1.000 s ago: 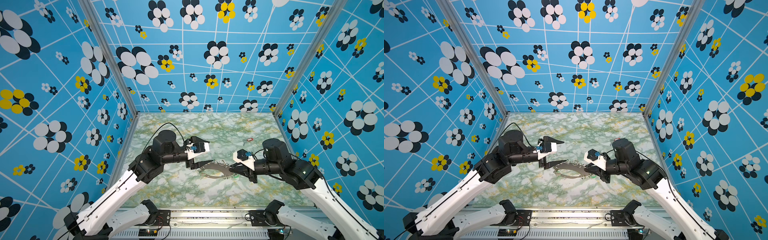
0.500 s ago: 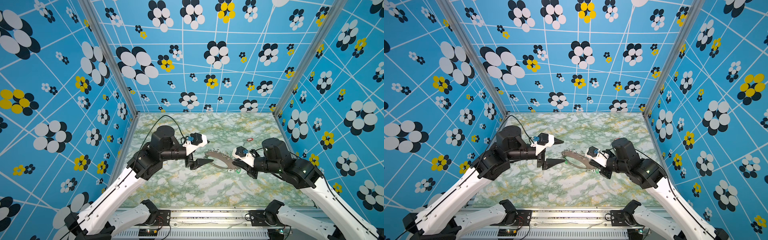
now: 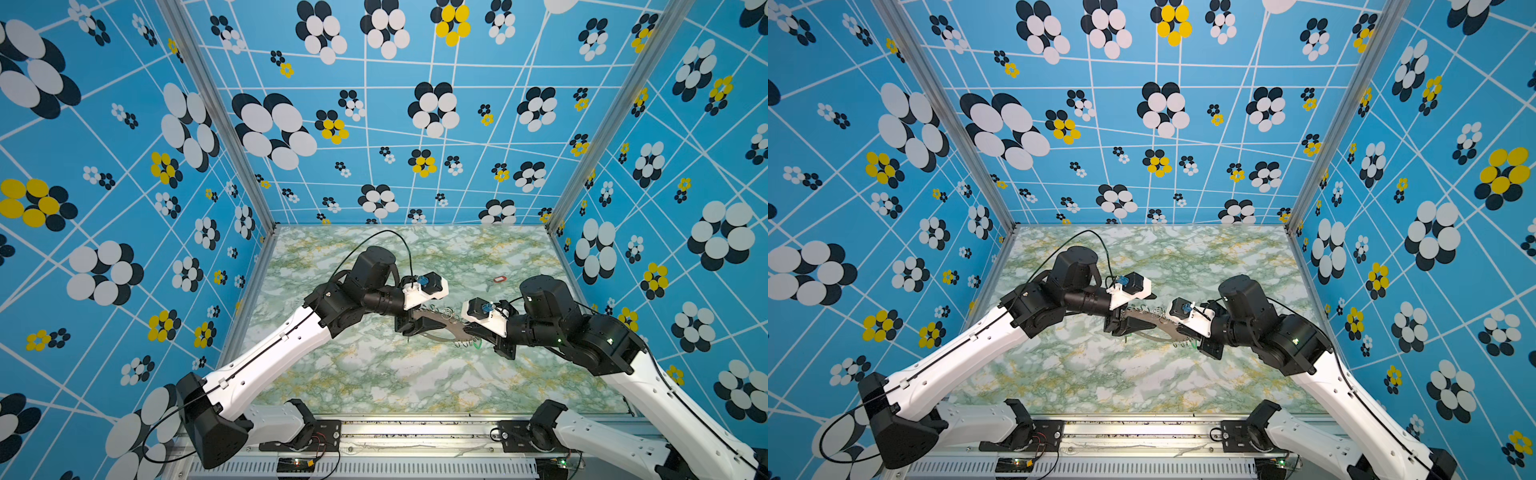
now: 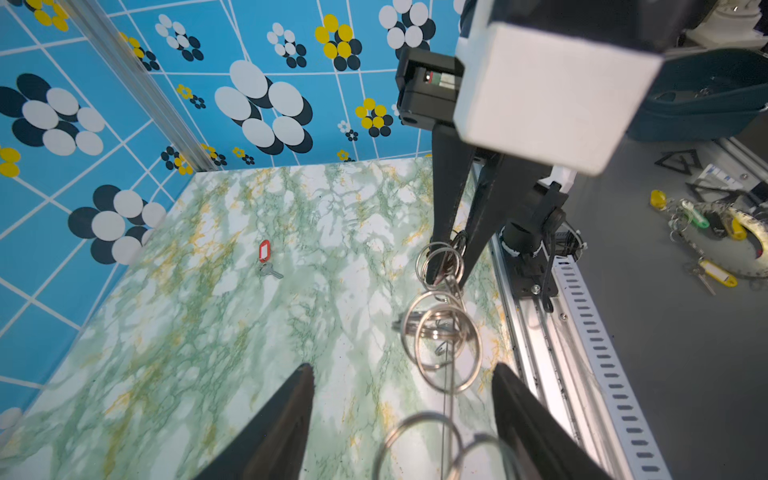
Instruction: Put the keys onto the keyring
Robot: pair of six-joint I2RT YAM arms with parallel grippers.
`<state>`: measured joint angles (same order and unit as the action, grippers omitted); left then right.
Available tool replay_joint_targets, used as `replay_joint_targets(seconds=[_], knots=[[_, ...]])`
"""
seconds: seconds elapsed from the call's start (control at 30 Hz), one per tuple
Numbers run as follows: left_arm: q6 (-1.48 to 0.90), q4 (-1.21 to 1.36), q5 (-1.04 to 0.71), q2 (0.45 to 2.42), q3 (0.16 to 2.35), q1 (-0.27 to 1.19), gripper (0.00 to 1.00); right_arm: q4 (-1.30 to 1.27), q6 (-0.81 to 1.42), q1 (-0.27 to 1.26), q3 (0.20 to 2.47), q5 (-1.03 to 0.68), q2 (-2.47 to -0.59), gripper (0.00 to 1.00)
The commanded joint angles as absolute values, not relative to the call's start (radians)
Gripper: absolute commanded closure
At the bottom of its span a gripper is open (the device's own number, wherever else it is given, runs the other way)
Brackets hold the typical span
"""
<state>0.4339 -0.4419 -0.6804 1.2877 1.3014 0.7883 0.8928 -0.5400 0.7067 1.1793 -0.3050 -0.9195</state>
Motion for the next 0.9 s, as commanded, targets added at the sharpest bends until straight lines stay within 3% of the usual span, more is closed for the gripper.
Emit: replay_joint_targets(seconds=[0.0,0.1,0.37,0.5,0.57,0.63,0.73,0.87], knots=[[0.453,-0.463,-0.681,1.306,1.345,0.797,0.49,0.889,-0.551,0.714,1.220,-0.330,-0.917,1.00],[0.441,-0.478,-0.682,1.315,1.350,0.801,0.69,0.886,-0.552,0.715,1.225,-0.330,-0.917,1.00],[0.390,-0.470,-0.710,1.318,1.330,0.802,1.00,0.864,-0.541,0.715,1.227,-0.327,-0.906,1.00],[0.280,-0.352,-0.710,1.285,1.272,0.772,1.00,0.834,-0.506,0.715,1.209,-0.273,-0.885,1.00],[0.187,-0.246,-0.723,1.252,1.221,0.733,1.00,0.816,-0.481,0.715,1.190,-0.209,-0.867,0.70],[0.103,-0.159,-0.743,1.223,1.178,0.690,1.00,0.803,-0.455,0.714,1.175,-0.170,-0.845,0.51],[0.046,-0.124,-0.754,1.199,1.156,0.656,1.00,0.785,-0.402,0.713,1.153,-0.171,-0.810,0.43],[-0.003,-0.111,-0.756,1.177,1.144,0.637,1.00,0.724,-0.314,0.713,1.092,-0.225,-0.742,0.41]])
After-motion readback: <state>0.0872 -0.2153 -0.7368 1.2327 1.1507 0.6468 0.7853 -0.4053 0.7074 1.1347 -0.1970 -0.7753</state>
